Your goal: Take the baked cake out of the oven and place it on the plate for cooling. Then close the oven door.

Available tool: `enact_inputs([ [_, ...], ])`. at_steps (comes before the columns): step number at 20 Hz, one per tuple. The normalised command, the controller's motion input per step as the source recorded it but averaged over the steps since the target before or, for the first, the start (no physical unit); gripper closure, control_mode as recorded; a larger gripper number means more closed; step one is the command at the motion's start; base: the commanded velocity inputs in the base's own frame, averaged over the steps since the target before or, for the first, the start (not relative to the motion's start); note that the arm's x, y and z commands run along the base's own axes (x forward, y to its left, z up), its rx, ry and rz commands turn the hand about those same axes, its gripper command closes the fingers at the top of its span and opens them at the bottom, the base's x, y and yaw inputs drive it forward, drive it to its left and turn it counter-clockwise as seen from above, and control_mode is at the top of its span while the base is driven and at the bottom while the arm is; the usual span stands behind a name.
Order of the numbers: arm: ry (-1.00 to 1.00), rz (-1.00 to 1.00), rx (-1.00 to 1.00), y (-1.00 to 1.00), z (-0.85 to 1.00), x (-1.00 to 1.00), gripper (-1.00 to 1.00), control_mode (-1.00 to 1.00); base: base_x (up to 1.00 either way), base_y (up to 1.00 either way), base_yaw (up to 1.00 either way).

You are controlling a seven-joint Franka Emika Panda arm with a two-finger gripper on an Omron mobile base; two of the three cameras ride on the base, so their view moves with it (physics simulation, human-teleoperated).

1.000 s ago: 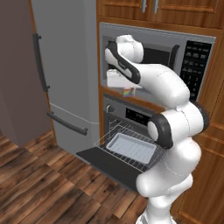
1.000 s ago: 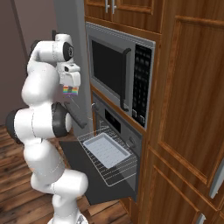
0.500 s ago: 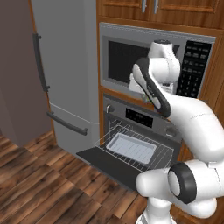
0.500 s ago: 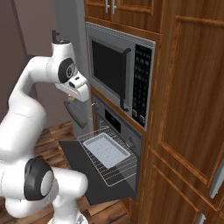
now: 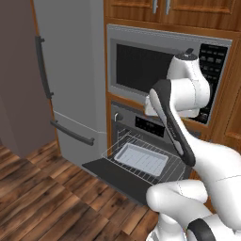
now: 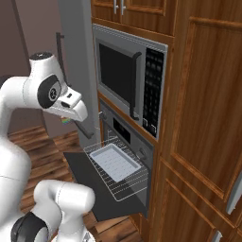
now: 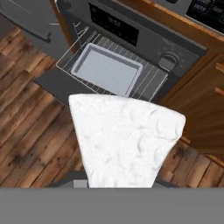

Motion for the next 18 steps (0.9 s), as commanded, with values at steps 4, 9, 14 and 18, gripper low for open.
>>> enact_inputs([
  [4,0.32,0.12,-0.34,0.0,-0.02,-0.02,1.0,-1.0,0.0,0.0,0.0],
  [9,0.1,0.02,-0.1,0.0,-0.2,-0.1,1.0,-1.0,0.0,0.0,0.0],
  [14,0.0,0.0,0.02,0.0,-0.19,-0.3,1.0,-1.0,0.0,0.0,0.0],
  [18,0.0,0.0,0.0,0.0,-0.28,-0.3,1.0,-1.0,0.0,0.0,0.0],
])
